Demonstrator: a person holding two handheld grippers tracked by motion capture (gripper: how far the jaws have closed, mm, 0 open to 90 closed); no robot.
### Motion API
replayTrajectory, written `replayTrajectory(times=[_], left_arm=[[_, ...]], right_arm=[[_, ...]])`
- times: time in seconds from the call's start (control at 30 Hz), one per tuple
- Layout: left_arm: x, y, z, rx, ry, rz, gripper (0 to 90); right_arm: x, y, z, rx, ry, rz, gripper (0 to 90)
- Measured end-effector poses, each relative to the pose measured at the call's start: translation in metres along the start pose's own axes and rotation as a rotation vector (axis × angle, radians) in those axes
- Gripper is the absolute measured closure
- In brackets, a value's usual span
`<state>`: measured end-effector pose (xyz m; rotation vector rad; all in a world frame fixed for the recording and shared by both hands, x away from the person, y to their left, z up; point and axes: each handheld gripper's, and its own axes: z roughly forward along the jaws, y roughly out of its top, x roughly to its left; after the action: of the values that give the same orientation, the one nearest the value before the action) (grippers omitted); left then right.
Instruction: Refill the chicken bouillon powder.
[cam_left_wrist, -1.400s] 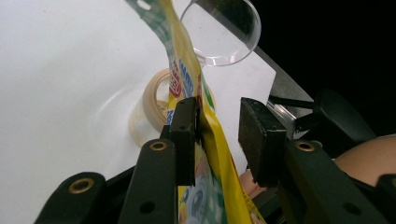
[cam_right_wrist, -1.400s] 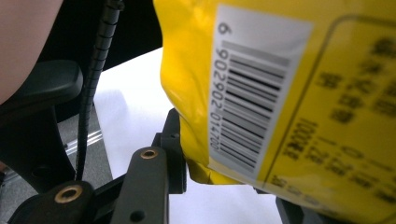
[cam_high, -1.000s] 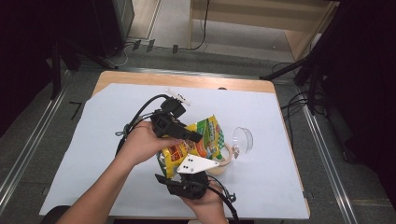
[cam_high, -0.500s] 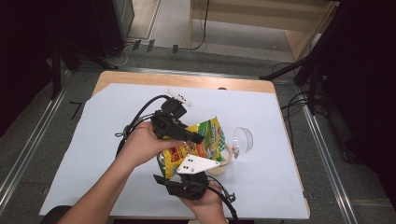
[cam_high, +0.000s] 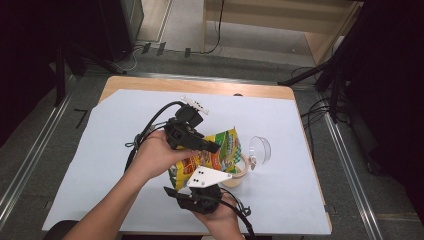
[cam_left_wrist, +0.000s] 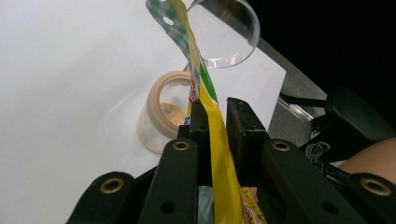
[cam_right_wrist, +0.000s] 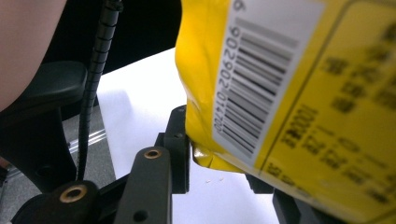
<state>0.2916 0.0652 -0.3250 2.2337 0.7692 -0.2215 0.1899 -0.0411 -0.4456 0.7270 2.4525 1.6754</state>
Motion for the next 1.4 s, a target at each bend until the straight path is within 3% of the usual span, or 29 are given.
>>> replayTrajectory(times=[0.1,0.4,0.73,0.93,1.4], left_arm=[[-0.002,0.001,-0.002,-0.002,0.022,0.015,80.3],[-0.004,0.000,-0.002,-0.006,0.025,0.014,80.9],[0.009,0.018,0.003,0.043,-0.030,-0.009,82.4],[0.017,0.020,0.004,0.029,-0.067,-0.026,82.6],[0.013,0.013,0.000,0.010,-0.044,-0.008,82.2]], right_arm=[[-0.002,0.001,0.001,-0.015,0.013,0.021,69.0],[-0.004,0.002,0.005,-0.020,0.005,0.035,69.1],[-0.010,0.007,0.003,-0.035,0.014,0.065,68.9],[-0.012,0.010,0.003,-0.014,0.006,0.032,67.1],[-0.010,0.008,0.006,-0.001,-0.017,0.020,70.5]])
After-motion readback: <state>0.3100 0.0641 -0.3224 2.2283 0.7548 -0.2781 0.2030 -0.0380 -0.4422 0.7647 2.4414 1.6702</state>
